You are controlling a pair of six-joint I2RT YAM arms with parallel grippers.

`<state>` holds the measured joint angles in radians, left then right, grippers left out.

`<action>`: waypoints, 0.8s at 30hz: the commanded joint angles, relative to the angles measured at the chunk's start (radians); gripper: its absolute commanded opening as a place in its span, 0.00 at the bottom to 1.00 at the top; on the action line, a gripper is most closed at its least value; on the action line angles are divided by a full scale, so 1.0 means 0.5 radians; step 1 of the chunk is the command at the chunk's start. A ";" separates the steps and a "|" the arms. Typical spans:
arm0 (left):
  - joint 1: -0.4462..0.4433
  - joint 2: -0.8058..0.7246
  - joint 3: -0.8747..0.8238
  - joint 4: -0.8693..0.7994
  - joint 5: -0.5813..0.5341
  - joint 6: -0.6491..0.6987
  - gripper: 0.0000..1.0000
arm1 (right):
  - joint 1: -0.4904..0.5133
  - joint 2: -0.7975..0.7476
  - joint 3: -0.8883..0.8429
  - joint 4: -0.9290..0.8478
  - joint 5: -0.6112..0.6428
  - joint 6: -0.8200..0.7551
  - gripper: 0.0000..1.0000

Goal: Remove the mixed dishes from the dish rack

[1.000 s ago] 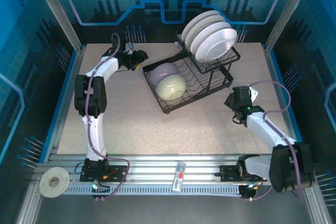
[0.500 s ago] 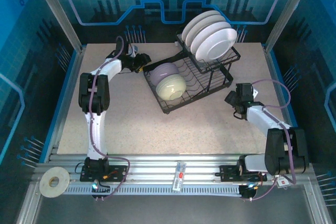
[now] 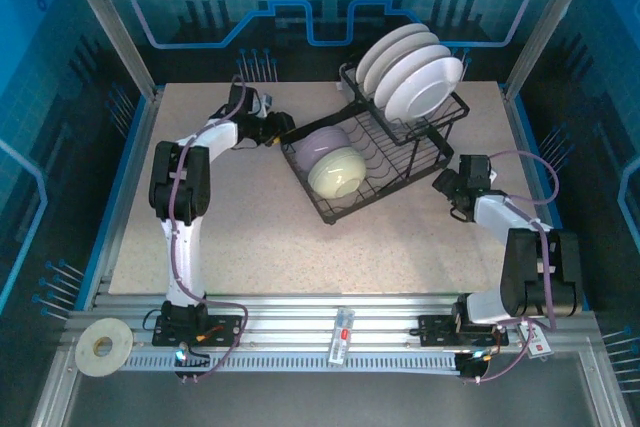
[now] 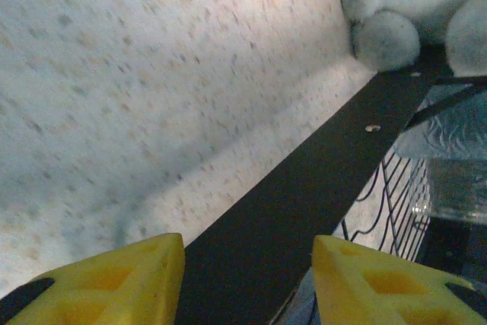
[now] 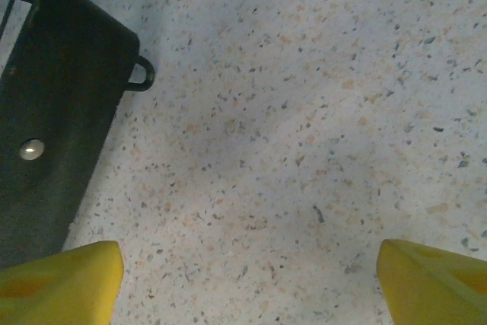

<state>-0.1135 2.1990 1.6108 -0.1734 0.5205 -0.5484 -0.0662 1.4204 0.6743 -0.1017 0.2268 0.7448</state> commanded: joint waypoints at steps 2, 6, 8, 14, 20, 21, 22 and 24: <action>-0.244 -0.134 -0.162 -0.068 0.263 0.033 0.48 | -0.089 0.016 0.009 0.050 -0.064 0.033 0.88; -0.304 -0.220 -0.323 0.015 0.257 -0.013 0.48 | -0.144 0.043 0.022 0.053 -0.095 0.020 0.88; -0.330 -0.261 -0.400 0.048 0.252 -0.031 0.47 | -0.159 0.057 0.035 0.053 -0.108 0.018 0.88; -0.408 -0.391 -0.641 0.137 0.246 -0.076 0.47 | -0.190 0.124 0.104 0.056 -0.189 0.048 0.89; -0.451 -0.496 -0.858 0.216 0.240 -0.109 0.48 | -0.187 0.308 0.247 0.148 -0.341 0.046 0.88; -0.454 -0.511 -0.886 0.223 0.241 -0.113 0.47 | -0.184 0.346 0.277 0.160 -0.372 0.051 0.88; -0.457 -0.522 -0.909 0.226 0.242 -0.113 0.47 | -0.174 0.380 0.304 0.177 -0.393 0.059 0.87; -0.463 -0.541 -0.941 0.224 0.244 -0.109 0.47 | -0.150 0.430 0.357 0.196 -0.414 0.068 0.87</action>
<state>-0.2890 1.9488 1.1862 0.0002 0.5400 -0.5781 -0.1722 1.5909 0.8051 -0.0803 0.1322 0.7616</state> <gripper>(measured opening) 0.476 0.868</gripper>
